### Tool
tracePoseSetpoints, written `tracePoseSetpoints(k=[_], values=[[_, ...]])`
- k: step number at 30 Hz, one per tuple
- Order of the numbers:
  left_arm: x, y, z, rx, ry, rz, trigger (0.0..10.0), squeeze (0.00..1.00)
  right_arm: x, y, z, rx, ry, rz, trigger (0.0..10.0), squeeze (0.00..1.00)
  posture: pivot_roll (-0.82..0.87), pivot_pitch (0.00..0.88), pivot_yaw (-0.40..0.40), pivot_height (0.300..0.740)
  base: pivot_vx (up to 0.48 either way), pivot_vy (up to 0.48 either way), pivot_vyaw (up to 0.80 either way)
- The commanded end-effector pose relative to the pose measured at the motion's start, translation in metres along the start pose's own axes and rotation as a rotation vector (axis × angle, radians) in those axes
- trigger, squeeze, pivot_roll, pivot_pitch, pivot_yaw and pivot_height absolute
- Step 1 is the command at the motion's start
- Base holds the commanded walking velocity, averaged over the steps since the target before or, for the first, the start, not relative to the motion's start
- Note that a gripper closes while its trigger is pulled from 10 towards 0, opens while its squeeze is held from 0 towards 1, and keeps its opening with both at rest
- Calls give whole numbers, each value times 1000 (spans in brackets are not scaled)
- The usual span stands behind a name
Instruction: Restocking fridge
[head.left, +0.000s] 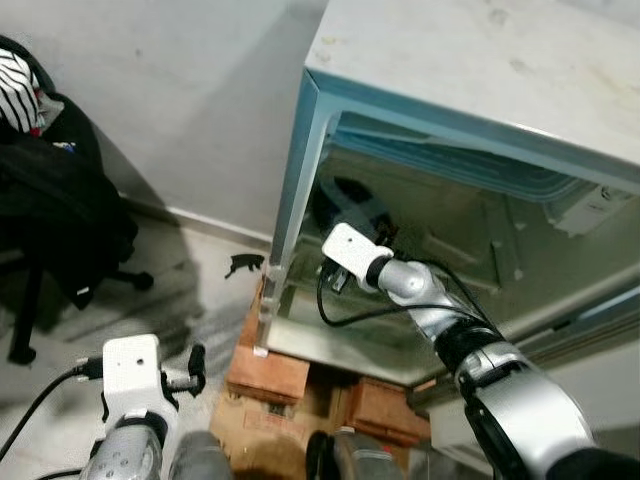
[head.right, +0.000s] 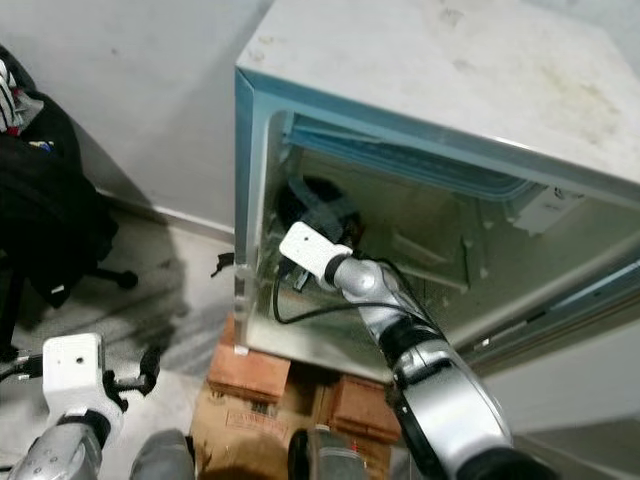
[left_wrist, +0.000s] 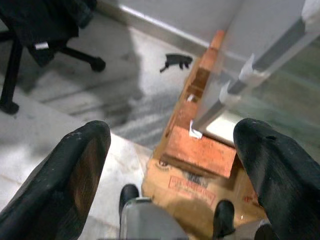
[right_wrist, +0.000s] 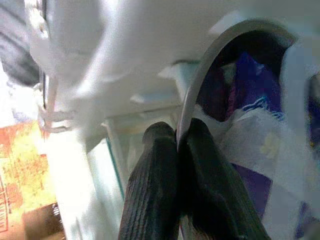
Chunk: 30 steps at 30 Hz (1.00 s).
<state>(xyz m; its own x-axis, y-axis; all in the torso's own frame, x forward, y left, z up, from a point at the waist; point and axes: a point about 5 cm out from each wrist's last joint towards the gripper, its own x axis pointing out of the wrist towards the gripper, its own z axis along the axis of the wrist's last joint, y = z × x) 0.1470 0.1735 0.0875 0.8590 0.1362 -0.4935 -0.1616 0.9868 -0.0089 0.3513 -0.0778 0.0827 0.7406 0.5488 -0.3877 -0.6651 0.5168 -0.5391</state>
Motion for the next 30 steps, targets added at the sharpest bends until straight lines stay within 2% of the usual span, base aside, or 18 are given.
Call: tracePoseSetpoints(k=[1,8,11,19,20,22,30], values=[[-7,-5,1,-11,3,-20,10000,0,2,-4,3,-17,14,-3,10000,0,193,280,-197,740,0,0,0],[-20,-19,2,22,-5,-122,10000,0,10,-14,19,-29,19,-57,10000,0,196,298,-213,740,0,0,0],[-26,-23,1,24,6,-149,10000,0,13,-21,30,-74,24,-82,10000,0,203,310,-213,740,0,0,0],[-33,-23,-1,32,18,-146,10000,0,16,-35,42,-169,54,-159,10000,0,218,314,-217,740,0,0,0],[-33,-23,-1,35,17,-145,10000,0,16,-36,47,-191,38,-161,10000,1000,219,316,-218,740,0,0,0],[-33,-23,0,38,15,-143,10000,0,17,-37,52,-188,19,-160,10000,1000,218,317,-220,740,0,0,0],[-29,-22,1,40,6,-128,10000,0,18,-41,63,-293,-25,-221,10000,1000,209,312,-220,740,0,0,0]])
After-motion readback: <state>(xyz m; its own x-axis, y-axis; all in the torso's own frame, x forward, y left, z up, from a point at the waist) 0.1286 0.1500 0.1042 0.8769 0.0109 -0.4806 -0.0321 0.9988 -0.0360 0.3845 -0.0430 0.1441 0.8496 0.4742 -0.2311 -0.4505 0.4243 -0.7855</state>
